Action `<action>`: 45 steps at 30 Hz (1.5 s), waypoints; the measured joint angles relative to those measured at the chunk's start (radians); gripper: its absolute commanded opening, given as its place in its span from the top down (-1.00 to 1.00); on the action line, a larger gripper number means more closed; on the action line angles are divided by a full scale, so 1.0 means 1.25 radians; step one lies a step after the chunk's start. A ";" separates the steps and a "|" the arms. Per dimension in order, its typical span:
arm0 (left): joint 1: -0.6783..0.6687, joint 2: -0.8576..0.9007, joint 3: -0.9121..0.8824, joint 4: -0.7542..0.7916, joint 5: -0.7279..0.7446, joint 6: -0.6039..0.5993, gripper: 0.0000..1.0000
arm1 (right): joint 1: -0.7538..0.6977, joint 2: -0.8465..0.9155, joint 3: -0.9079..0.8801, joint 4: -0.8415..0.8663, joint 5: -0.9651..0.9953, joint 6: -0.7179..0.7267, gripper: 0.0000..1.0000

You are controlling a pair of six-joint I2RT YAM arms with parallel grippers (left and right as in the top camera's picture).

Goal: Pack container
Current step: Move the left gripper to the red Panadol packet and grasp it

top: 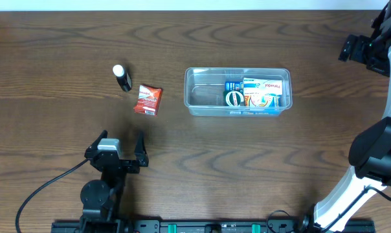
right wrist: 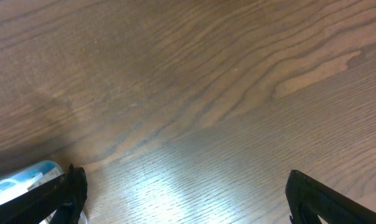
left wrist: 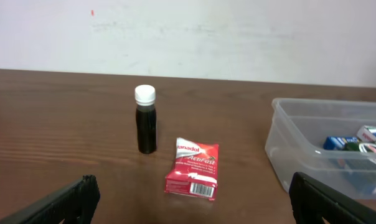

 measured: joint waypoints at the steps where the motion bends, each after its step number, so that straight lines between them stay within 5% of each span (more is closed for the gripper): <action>1: 0.000 0.011 0.002 -0.006 0.004 0.002 -0.96 | 0.000 0.000 0.000 0.000 0.000 0.000 -0.99; 5: 0.000 0.143 0.079 -0.074 0.021 0.004 -0.96 | 0.000 0.000 0.000 -0.001 -0.003 0.000 -0.98; 15: 0.000 0.760 0.565 -0.293 0.038 0.029 -0.96 | 0.000 0.000 0.001 0.000 -0.007 0.000 -0.99; 24: -0.001 1.144 0.656 -0.204 0.048 0.033 -0.96 | 0.000 0.000 0.001 0.000 -0.007 0.000 -0.98; 45: -0.006 1.246 0.656 -0.075 0.056 0.093 -0.96 | 0.000 0.000 0.001 0.000 -0.007 0.000 -0.99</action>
